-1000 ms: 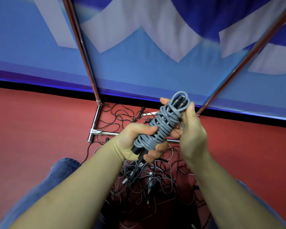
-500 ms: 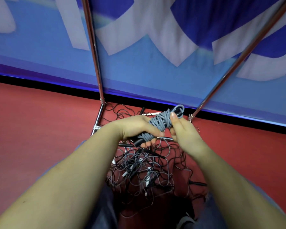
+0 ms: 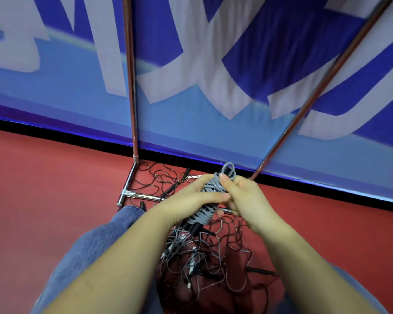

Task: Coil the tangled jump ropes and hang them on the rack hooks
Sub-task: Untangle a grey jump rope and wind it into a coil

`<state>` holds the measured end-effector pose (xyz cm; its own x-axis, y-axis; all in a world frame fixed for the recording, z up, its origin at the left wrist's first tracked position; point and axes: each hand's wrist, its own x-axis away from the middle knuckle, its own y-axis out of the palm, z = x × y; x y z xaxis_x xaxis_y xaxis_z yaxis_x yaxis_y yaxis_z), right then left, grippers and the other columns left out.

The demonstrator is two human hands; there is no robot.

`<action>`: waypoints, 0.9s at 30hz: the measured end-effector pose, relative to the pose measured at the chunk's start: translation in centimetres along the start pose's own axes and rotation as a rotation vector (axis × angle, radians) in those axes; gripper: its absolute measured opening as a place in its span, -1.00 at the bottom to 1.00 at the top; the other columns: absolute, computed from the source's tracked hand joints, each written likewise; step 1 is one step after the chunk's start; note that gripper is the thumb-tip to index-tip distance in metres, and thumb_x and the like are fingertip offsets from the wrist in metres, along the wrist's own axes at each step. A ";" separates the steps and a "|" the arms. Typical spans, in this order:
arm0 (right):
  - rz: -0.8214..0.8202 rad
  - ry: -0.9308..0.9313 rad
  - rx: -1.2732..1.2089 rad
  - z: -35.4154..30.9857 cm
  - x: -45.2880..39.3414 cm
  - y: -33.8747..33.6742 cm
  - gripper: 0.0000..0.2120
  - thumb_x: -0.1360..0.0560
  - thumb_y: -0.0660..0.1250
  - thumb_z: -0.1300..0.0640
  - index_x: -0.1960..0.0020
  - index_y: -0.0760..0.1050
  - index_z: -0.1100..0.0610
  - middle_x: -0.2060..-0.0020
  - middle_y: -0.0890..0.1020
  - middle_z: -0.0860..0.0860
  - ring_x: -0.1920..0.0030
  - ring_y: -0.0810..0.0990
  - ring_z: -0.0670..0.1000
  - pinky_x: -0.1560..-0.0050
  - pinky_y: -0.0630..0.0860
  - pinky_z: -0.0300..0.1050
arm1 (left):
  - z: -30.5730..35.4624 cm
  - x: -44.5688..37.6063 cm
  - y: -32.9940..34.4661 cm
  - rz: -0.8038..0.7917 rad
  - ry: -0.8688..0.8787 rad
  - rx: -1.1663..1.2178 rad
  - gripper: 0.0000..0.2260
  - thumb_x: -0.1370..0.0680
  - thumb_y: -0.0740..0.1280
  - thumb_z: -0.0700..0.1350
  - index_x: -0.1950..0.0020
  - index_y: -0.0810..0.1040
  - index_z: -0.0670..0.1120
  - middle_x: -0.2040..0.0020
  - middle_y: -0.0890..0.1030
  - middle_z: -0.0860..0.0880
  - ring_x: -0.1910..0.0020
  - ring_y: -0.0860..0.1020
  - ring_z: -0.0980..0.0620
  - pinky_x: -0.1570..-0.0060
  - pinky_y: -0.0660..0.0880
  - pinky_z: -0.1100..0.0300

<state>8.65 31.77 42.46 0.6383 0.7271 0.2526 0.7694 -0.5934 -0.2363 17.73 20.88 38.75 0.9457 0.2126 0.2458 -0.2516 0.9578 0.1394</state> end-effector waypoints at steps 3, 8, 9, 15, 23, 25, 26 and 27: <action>0.062 -0.009 -0.064 0.2 -0.8 0.1 -0.69 -0.58 0.23 0.09 0.32 0.39 0.14 0.70 0.39 -0.11 0.68 0.31 -0.20 0.58 0.25 -0.34 | -0.5 -1.2 0.0 0.052 0.092 -0.123 -0.36 -0.41 0.47 0.07 -0.41 0.25 0.22 -0.14 0.60 0.02 0.11 0.64 0.04 -0.09 0.55 0.06; 0.097 0.021 -0.091 0.6 -4.0 -0.6 -0.62 -0.57 0.20 -0.07 0.31 0.43 0.16 0.68 0.33 -0.15 0.64 0.26 -0.17 0.59 0.20 -0.31 | -0.6 -4.1 0.0 0.196 0.191 -0.124 -0.39 -0.35 0.42 0.21 -0.38 0.37 0.20 -0.18 0.58 0.11 0.06 0.60 0.02 -0.17 0.49 -0.14; 0.083 0.054 -0.100 1.0 -4.6 -0.8 -0.56 -0.56 0.15 -0.16 0.31 0.46 0.13 0.67 0.29 -0.15 0.62 0.22 -0.14 0.57 0.17 -0.28 | -0.7 -4.6 0.1 0.200 0.184 -0.121 -0.43 -0.37 0.42 0.20 -0.35 0.40 0.18 -0.16 0.60 0.08 0.10 0.60 0.02 -0.15 0.50 -0.14; -0.102 0.186 -0.247 3.0 -7.2 -2.5 -0.57 -0.62 0.02 -0.13 0.20 0.43 0.14 0.52 0.31 -0.05 0.57 0.17 -0.13 0.57 0.12 -0.28 | -0.9 -6.4 -0.4 0.174 0.114 0.024 -0.82 -0.56 0.31 -0.09 -0.14 0.48 0.12 0.20 0.66 0.02 0.36 0.59 -0.04 0.29 0.56 0.13; -0.137 -0.060 -0.001 4.0 -7.0 -5.2 -0.69 -0.55 0.26 0.20 -0.24 0.43 -0.08 -0.09 0.56 -0.20 0.00 0.58 -0.32 0.00 0.45 -0.49 | -0.8 -5.9 -2.2 -0.064 -0.093 0.229 -0.88 -0.47 0.41 0.01 0.03 0.60 0.03 0.23 0.54 -0.14 0.47 0.55 -0.02 0.47 0.53 0.21; -0.162 -0.134 -0.007 4.2 -6.9 -4.8 -0.71 -0.52 0.28 0.31 -0.10 0.50 -0.05 -0.02 0.62 -0.15 0.04 0.60 -0.30 -0.01 0.47 -0.44 | -0.8 -5.8 -2.6 -0.106 -0.118 0.265 -0.90 -0.45 0.37 -0.04 0.07 0.62 0.02 0.25 0.55 -0.15 0.49 0.55 -0.04 0.48 0.53 0.21; -0.154 -0.156 -0.005 4.0 -6.8 -4.6 -0.72 -0.51 0.29 0.33 -0.04 0.52 -0.04 0.05 0.64 -0.15 0.07 0.60 -0.29 0.01 0.47 -0.43 | -0.9 -5.7 -2.8 -0.118 -0.125 0.271 -0.90 -0.44 0.36 -0.05 0.08 0.61 -0.01 0.27 0.56 -0.16 0.50 0.55 -0.05 0.48 0.52 0.21; -0.152 -0.173 -0.009 3.8 -6.8 -4.4 -0.72 -0.50 0.30 0.34 0.00 0.53 -0.03 0.12 0.66 -0.15 0.11 0.61 -0.28 0.04 0.47 -0.42 | -0.9 -5.7 -2.9 -0.125 -0.126 0.275 -0.89 -0.43 0.36 -0.07 0.08 0.60 -0.04 0.29 0.56 -0.16 0.51 0.54 -0.06 0.48 0.52 0.21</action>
<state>0.84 30.79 38.19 0.5026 0.8561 0.1200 0.8570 -0.4753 -0.1991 13.29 17.04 36.13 0.9443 0.0546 0.3245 -0.1973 0.8831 0.4256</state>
